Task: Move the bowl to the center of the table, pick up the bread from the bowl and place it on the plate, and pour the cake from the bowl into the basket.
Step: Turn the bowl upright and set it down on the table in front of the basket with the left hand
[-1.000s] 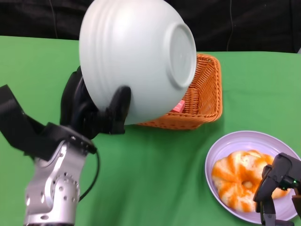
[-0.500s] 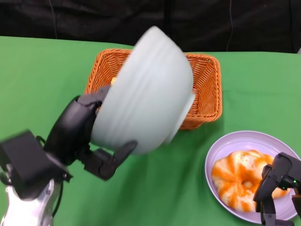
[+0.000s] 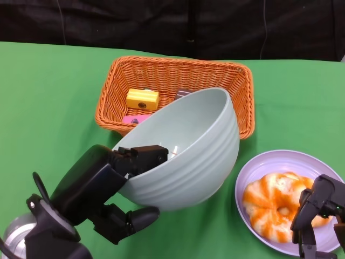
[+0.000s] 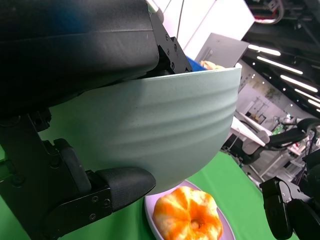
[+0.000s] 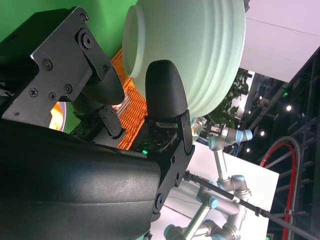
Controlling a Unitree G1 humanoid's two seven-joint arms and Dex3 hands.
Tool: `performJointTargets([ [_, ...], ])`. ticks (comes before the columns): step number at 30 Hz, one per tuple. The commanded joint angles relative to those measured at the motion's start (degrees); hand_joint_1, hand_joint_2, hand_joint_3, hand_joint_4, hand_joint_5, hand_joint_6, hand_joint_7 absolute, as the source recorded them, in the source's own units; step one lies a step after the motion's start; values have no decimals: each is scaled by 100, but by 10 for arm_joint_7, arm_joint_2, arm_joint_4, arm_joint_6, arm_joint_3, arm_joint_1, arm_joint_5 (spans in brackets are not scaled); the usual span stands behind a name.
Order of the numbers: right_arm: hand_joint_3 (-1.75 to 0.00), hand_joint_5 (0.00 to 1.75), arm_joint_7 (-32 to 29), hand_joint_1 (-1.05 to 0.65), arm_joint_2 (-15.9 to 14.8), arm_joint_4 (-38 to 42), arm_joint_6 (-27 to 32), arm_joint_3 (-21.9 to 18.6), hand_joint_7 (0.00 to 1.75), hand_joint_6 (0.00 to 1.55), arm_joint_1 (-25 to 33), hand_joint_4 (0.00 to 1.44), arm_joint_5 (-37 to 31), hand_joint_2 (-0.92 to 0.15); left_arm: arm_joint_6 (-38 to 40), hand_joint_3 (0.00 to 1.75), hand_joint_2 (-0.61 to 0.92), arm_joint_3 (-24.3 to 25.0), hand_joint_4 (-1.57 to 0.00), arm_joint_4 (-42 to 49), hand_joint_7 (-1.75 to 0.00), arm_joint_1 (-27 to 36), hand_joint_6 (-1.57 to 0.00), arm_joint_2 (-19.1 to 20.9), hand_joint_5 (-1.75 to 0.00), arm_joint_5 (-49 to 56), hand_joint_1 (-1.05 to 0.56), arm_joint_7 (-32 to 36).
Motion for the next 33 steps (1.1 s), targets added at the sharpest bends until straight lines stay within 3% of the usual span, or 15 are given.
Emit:
performJointTargets([
  [1, -166, 175, -1, 11, -5, -4, 0, -1, 162, 77, 1, 91, 1, -31, -57, 167, 16, 9, -102, -8, -175, 10, -82, 31, -175, 92, -25, 57],
  [6, -164, 175, -2, 11, -6, -7, 5, 0, 162, 77, 2, 90, -3, -33, -102, 156, 19, 12, -102, -7, -175, 18, -80, 62, -175, 224, -24, 142],
  [12, -163, 175, -3, 11, -5, -12, 9, -1, 162, 77, 5, 90, -4, -35, -111, 123, 27, 1, -101, -10, -175, 24, -78, 102, -175, 370, -24, 250],
  [17, -162, 175, -1, 11, -7, -13, 10, 0, 162, 77, 6, 91, -1, -36, -89, 119, 27, -24, -101, 6, -174, 30, -77, 123, -175, 442, -25, 319],
  [23, -161, 175, -2, 11, -7, -14, 10, -1, 162, 76, 4, 90, -4, -36, -71, 118, 28, -74, -102, 56, -148, 10, -87, 156, -175, 507, -27, 411],
  [24, -161, 175, -3, 11, -6, -14, 10, -1, 162, 76, 4, 90, -4, -36, -65, 104, 34, -83, -102, 63, -130, 7, -93, 161, -175, 517, -28, 424],
  [28, -162, 175, -2, 11, -6, -14, 13, 0, 162, 76, 5, 91, -1, -36, -40, 82, 44, -113, -103, 78, -103, -4, -102, 178, -175, 537, -30, 453],
  [31, -162, 175, -1, 11, -6, -14, 14, 0, 163, 76, 4, 91, -1, -36, -14, 80, 46, -134, -103, 95, -101, -10, -103, 185, -175, 544, -30, 448],
  [33, -162, 175, -2, 12, -6, -13, 16, 1, 163, 76, 3, 92, -4, -36, 30, 54, 64, -152, -97, 107, -115, -11, -92, 183, -175, 556, -33, 392],
])
